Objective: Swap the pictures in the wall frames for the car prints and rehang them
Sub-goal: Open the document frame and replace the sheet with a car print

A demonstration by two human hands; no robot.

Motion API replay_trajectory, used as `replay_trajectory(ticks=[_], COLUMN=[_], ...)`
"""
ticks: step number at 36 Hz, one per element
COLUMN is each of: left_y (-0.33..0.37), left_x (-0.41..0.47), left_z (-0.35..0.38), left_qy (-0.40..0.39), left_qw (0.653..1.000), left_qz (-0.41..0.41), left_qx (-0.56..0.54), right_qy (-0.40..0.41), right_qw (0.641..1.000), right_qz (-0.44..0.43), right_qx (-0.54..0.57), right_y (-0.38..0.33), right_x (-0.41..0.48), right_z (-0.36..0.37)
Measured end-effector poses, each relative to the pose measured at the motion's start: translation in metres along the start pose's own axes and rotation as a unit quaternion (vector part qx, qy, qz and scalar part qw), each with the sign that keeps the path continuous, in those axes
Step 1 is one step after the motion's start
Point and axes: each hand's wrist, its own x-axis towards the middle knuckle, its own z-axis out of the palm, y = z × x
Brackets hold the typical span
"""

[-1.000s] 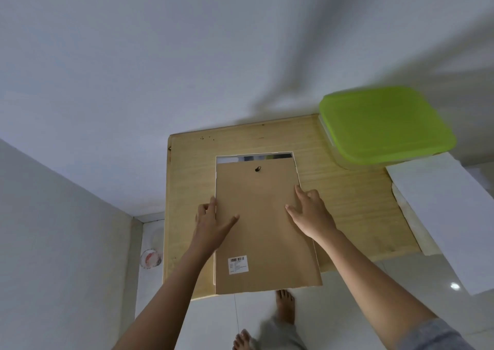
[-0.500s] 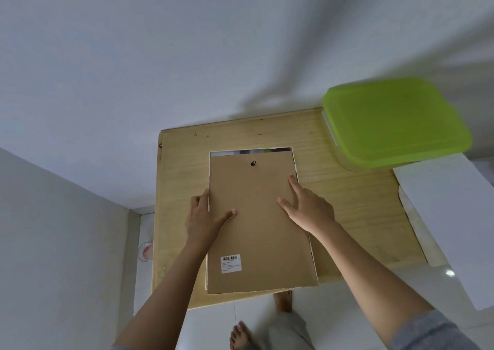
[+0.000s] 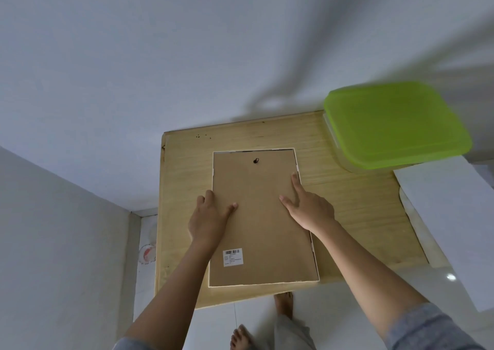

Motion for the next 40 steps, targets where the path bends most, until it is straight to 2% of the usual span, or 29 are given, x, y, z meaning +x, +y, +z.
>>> replay_trajectory(ticks=[7, 12, 21, 28, 33, 37, 40], left_y=[-0.014, -0.029, -0.019, -0.017, -0.025, -0.042, -0.055], left_x=[-0.009, -0.021, -0.024, -0.024, -0.027, -0.038, -0.048], left_z=[-0.002, 0.001, 0.005, 0.010, 0.006, 0.006, 0.007], left_qy=[-0.061, -0.075, -0.027, -0.012, -0.024, -0.065, -0.093], left_qw=[0.993, 0.986, 0.998, 0.998, 0.990, 0.980, 0.969], left_qz=[0.009, 0.027, 0.036, 0.012, 0.023, 0.046, 0.067], left_qx=[-0.096, -0.149, -0.055, -0.062, -0.137, -0.184, -0.218], right_qy=[-0.006, -0.015, 0.038, 0.056, 0.047, 0.021, -0.003], right_qw=[0.995, 0.994, 0.994, 0.993, 0.989, 0.981, 0.982], right_qz=[-0.019, -0.023, 0.006, 0.007, -0.008, -0.020, -0.028], right_qx=[0.099, 0.103, 0.102, 0.108, 0.140, 0.193, 0.189], right_y=[0.017, 0.018, 0.009, 0.006, 0.010, 0.019, 0.023], right_x=[-0.025, -0.034, -0.031, -0.028, -0.036, -0.051, -0.065], right_z=[0.010, 0.013, 0.017, 0.017, 0.019, 0.020, 0.022])
